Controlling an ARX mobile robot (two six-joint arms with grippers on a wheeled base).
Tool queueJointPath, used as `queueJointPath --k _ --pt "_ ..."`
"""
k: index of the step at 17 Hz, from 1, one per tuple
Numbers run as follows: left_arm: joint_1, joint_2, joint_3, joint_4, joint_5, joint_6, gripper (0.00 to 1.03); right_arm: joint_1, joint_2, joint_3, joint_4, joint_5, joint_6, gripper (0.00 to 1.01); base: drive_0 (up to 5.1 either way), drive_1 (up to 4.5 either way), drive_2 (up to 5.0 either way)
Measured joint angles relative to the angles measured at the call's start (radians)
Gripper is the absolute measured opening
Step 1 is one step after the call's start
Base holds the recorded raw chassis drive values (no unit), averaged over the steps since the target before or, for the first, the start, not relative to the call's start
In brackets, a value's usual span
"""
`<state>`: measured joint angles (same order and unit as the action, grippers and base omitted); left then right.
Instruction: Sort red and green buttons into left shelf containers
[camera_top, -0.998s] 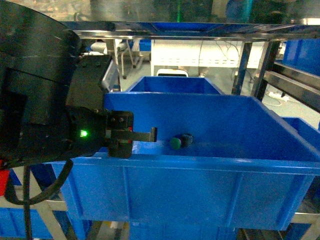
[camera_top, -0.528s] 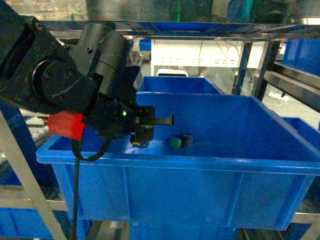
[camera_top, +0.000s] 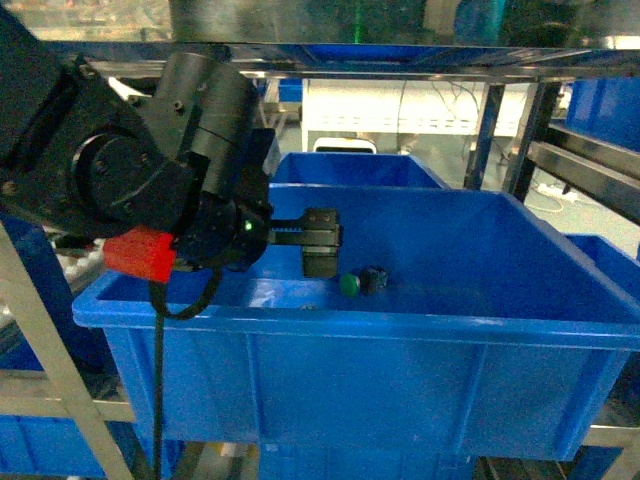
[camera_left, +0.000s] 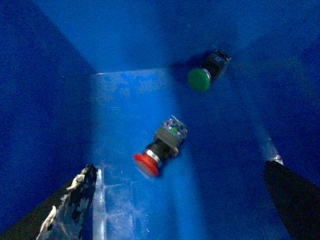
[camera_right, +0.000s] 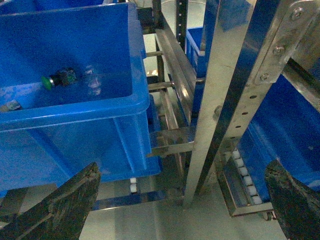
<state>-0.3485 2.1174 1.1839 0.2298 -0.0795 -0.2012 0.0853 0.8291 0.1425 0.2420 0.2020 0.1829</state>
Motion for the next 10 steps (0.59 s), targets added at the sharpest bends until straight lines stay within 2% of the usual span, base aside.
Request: queueJointPath --k 4,7,10 --pt "-0.019 -0.213 -0.270 0.193 -0.033 0.004 0.98 0.000 0.000 0.000 0.000 0.000 0.000 0.98 0.0 0.00 0.0" --pt "-0.029 -0.347 -0.466 0.274 -0.057 -0.001 0.98 0.000 0.000 0.000 0.000 0.000 0.000 0.98 0.0 0.00 0.0" --pt "0.009 -0.581 -0.660 0.342 -0.095 -0.016 0.98 0.000 0.000 0.000 0.000 0.000 0.000 0.98 0.0 0.00 0.0"
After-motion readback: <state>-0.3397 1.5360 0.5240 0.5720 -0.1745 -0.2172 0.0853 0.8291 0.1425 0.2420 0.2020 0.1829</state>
